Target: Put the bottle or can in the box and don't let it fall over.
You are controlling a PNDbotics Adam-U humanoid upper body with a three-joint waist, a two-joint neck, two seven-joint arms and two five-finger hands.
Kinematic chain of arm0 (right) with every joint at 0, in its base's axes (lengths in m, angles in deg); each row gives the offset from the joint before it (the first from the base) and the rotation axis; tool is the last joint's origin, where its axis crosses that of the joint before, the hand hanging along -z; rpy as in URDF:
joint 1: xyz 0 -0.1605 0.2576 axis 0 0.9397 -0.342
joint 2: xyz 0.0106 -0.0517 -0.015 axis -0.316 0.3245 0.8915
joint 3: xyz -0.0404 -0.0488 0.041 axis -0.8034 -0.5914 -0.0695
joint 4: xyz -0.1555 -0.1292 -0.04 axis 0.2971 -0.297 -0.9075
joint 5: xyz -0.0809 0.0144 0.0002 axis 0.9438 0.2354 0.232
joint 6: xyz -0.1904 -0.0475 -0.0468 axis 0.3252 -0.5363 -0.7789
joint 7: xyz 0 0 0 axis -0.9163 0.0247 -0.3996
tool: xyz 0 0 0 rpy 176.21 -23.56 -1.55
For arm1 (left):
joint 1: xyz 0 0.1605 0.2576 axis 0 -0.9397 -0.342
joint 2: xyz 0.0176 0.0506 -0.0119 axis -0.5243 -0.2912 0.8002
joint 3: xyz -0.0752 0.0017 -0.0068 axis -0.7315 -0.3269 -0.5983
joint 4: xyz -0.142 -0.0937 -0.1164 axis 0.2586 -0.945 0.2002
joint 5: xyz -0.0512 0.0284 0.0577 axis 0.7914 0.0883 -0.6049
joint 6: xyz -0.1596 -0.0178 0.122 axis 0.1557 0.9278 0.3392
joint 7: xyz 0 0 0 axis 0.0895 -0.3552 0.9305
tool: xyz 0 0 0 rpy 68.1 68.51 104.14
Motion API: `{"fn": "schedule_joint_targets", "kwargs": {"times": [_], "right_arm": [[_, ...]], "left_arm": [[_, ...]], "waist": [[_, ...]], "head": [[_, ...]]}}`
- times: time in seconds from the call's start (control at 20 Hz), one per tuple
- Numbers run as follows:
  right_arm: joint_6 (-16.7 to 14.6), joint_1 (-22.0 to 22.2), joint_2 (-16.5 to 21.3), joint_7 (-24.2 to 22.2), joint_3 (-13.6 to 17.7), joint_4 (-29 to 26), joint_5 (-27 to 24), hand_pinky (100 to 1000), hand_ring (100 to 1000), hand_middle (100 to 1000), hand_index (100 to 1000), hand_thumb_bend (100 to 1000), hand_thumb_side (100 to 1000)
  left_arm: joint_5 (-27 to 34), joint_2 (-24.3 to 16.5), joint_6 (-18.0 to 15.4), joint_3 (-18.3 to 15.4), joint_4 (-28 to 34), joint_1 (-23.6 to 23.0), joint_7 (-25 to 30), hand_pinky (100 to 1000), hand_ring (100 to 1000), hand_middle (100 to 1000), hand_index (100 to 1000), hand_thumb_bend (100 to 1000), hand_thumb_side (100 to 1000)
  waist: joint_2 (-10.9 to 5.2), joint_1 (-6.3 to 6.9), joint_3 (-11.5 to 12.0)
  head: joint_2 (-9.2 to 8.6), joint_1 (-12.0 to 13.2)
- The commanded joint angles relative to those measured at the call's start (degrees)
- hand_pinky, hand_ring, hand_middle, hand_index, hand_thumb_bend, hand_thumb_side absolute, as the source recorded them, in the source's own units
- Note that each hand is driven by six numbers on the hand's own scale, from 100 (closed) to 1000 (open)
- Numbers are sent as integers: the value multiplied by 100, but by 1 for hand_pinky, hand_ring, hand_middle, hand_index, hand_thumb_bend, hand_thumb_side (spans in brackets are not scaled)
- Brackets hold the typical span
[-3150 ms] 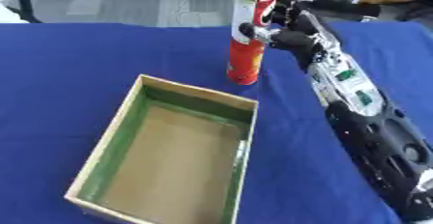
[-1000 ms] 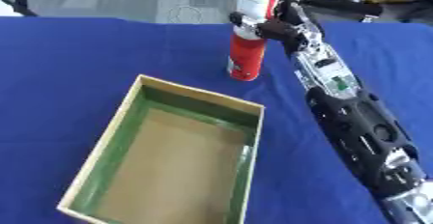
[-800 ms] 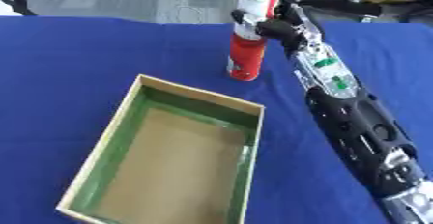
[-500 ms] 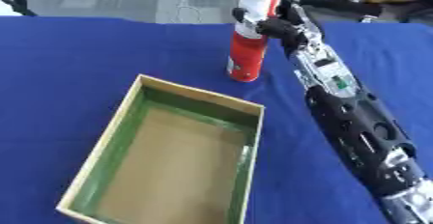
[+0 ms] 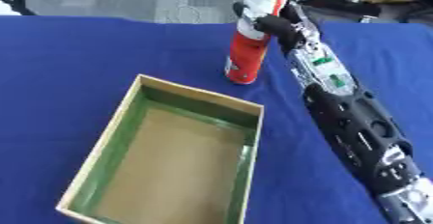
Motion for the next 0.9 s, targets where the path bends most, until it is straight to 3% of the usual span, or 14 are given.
{"fn": "schedule_joint_targets", "kwargs": {"times": [0.05, 0.25, 0.55, 0.6, 0.9], "right_arm": [[-90, -120, 289, 8, 35, -331, 82, 821, 739, 430, 478, 313, 100], [-8, -26, 460, 52, 12, -928, 134, 815, 722, 415, 462, 306, 100], [409, 80, 633, 168, -35, -1816, 2, 809, 703, 352, 392, 274, 100], [468, 88, 659, 194, -42, -1958, -30, 805, 686, 298, 336, 264, 100], [839, 145, 815, 217, -85, -2852, -233, 804, 678, 274, 314, 260, 100]], "left_arm": [[-18, -132, -18, -82, 99, 24, 18, 748, 793, 790, 800, 666, 564], [-21, -146, -20, -87, 97, 1, 22, 748, 793, 791, 800, 662, 564], [-26, -162, -21, -87, 91, -27, 27, 748, 793, 791, 800, 654, 565], [-27, -167, -21, -87, 90, -31, 27, 747, 794, 791, 800, 652, 566], [-31, -202, -18, -98, 80, -77, 23, 747, 794, 792, 800, 648, 567]], "waist": [[-126, 26, -8], [-175, 32, -52], [-247, 37, -105], [-262, 38, -113], [-347, 41, -166]], "head": [[-49, 0], [3, 19], [53, 34], [64, 34], [142, 62]]}}
